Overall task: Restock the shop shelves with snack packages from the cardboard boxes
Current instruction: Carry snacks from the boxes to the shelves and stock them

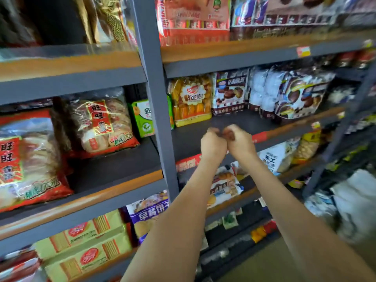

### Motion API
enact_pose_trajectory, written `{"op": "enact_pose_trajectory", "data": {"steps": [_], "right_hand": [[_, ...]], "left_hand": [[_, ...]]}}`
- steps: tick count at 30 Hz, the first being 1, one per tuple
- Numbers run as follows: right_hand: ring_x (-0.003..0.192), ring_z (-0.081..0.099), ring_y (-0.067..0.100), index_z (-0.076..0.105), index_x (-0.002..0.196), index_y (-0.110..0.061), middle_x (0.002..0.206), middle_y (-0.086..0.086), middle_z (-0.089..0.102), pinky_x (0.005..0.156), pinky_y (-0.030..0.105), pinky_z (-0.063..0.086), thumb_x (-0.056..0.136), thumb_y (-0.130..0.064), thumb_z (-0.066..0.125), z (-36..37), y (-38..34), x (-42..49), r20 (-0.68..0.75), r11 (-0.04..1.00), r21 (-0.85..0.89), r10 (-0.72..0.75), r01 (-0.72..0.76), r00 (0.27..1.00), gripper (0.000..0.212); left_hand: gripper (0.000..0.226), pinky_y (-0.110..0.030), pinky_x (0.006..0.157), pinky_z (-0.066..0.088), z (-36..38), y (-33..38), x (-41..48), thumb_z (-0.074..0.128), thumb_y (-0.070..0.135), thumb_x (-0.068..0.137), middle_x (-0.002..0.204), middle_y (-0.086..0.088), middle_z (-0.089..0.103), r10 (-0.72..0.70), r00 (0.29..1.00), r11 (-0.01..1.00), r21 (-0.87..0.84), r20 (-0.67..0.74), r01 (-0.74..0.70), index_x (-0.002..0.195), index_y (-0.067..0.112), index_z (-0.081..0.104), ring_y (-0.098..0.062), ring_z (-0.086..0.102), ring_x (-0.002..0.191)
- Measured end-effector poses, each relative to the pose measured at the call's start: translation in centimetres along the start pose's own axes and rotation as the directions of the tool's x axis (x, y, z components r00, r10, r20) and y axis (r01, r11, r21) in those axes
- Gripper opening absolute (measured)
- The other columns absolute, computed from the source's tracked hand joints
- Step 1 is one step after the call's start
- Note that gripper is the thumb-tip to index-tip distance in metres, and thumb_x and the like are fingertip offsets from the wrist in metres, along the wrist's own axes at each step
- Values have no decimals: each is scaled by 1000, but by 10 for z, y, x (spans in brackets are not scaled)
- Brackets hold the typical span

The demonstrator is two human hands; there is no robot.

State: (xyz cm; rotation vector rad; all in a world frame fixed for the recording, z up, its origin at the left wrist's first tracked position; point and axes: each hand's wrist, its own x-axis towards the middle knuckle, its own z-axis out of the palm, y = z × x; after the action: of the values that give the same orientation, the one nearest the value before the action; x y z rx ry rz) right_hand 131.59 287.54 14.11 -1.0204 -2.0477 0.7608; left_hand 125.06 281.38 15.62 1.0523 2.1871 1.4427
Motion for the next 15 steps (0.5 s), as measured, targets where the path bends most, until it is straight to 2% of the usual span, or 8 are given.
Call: {"op": "enact_pose_trajectory", "data": {"steps": [1, 3, 5, 7, 9, 11, 13, 15], "right_hand": [[92, 61, 27, 62, 102, -7, 98, 11, 67, 82, 39, 50, 90, -5, 54, -5, 5, -13, -40, 999, 48, 15, -13, 999, 15], [86, 59, 22, 62, 101, -10, 90, 4, 65, 77, 34, 49, 90, -6, 56, -17, 14, -39, -87, 994, 100, 57, -49, 995, 13], [80, 56, 16, 61, 97, -14, 81, -5, 60, 73, 30, 46, 90, -8, 55, -23, 23, -63, -92, 982, 154, 125, -110, 988, 10], [77, 57, 15, 60, 94, -15, 80, -5, 59, 72, 30, 49, 91, -9, 55, -19, 32, -87, -44, 963, 223, 164, -151, 985, 9], [76, 58, 15, 61, 94, -15, 83, -2, 62, 68, 28, 48, 93, -12, 55, -6, 43, -111, 67, 961, 221, 153, -165, 986, 8], [78, 58, 13, 64, 95, -16, 86, -3, 63, 65, 26, 44, 94, -17, 55, 15, 53, -136, 219, 970, 169, 137, -175, 966, 9], [74, 53, 5, 65, 94, -15, 84, -10, 60, 60, 19, 38, 94, -18, 56, 38, 59, -154, 367, 985, 89, 103, -145, 925, 10], [71, 55, 7, 64, 90, -16, 82, -6, 63, 54, 14, 38, 92, -19, 57, 64, 60, -174, 495, 993, 39, 76, -110, 865, 8]], "left_hand": [[34, -28, 87, 43, 2, 1, -11, 47, 1, 91, 124, -14, 60, 23, 1000, 1000, -20, 2, -23, 124, 6, 55, -28, 55, 116], [36, -28, 87, 44, 7, 2, -32, 44, -3, 90, 123, -13, 59, 84, 997, 995, -51, 0, -83, 123, 6, 55, -27, 56, 114], [32, -26, 78, 43, 13, -4, -54, 43, 0, 93, 119, -12, 61, 123, 992, 991, -52, 24, -121, 121, 7, 56, -27, 59, 107], [26, -28, 71, 45, 17, -22, -78, 43, 6, 96, 111, -9, 65, 109, 993, 993, -43, 53, -107, 119, 8, 56, -27, 62, 97], [25, -30, 65, 47, 18, -53, -102, 43, 11, 98, 104, -6, 66, 12, 997, 1000, -28, 76, -10, 118, 9, 57, -25, 63, 90], [25, -35, 70, 50, 14, -98, -128, 45, 14, 98, 105, -10, 68, -142, 987, 990, 6, 74, 142, 118, 9, 59, -28, 64, 92], [26, -39, 78, 55, 1, -141, -156, 44, 17, 98, 107, -14, 68, -307, 951, 952, 16, 38, 307, 118, 10, 58, -32, 65, 94], [28, -33, 77, 50, -17, -179, -188, 42, 20, 99, 113, -14, 66, -436, 900, 897, 77, -18, 436, 119, 9, 58, -33, 63, 100]]}}
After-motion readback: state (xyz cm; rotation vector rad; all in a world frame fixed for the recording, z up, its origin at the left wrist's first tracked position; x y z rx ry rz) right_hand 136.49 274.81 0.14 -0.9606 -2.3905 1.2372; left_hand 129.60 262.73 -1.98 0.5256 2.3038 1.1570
